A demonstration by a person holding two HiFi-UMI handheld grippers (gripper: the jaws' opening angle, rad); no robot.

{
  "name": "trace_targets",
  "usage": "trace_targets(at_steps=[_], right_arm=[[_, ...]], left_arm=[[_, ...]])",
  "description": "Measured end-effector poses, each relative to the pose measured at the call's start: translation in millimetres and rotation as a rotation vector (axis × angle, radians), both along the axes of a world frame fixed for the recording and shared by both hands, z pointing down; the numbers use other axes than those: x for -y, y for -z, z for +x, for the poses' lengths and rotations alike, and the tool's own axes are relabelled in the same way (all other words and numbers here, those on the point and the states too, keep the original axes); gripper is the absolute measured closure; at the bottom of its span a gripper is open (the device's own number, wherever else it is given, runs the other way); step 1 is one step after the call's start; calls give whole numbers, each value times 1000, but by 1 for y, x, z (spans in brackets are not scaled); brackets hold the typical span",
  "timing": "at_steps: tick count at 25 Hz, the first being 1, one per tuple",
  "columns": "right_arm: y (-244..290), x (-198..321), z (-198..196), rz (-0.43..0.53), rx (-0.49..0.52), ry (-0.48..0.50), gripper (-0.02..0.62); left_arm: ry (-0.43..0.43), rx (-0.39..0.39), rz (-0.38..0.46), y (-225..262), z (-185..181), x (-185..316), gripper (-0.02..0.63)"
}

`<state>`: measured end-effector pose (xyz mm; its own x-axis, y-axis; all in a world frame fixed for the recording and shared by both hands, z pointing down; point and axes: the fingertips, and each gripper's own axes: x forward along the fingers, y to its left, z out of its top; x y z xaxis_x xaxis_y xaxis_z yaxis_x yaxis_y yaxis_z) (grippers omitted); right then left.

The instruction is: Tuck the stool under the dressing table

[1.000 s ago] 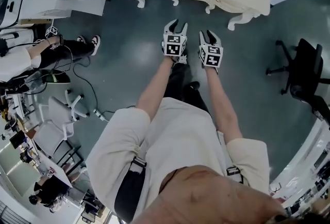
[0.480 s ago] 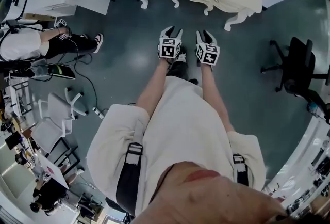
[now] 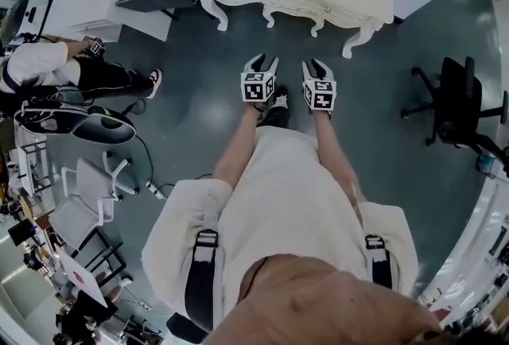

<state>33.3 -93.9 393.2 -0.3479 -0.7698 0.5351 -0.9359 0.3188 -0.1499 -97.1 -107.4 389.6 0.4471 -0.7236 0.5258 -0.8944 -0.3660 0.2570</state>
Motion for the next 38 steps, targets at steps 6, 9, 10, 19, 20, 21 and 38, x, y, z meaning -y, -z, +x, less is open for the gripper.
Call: trace_targets(at_steps=[6, 9, 10, 19, 20, 21, 38], right_arm=[[3, -26, -3, -6, 66, -4, 488], [4, -38, -1, -1, 88, -13, 511], [5, -42, 1, 0, 94, -20, 515], [13, -81, -2, 4, 165, -5, 551], [14, -86, -1, 3, 160, 0, 551], [16, -90, 0, 4, 155, 3, 552], [6, -122, 26, 14, 156, -65, 552]], left_arm=[[12, 46, 45, 8, -6, -20, 497], [29, 71, 69, 15, -13, -30, 554], [33, 73, 75, 17, -14, -34, 560], [3, -52, 91, 23, -8, -75, 591], [2, -48, 92, 22, -7, -77, 591], [7, -44, 94, 21, -6, -78, 591], [-5, 20, 103, 16, -7, -101, 591]])
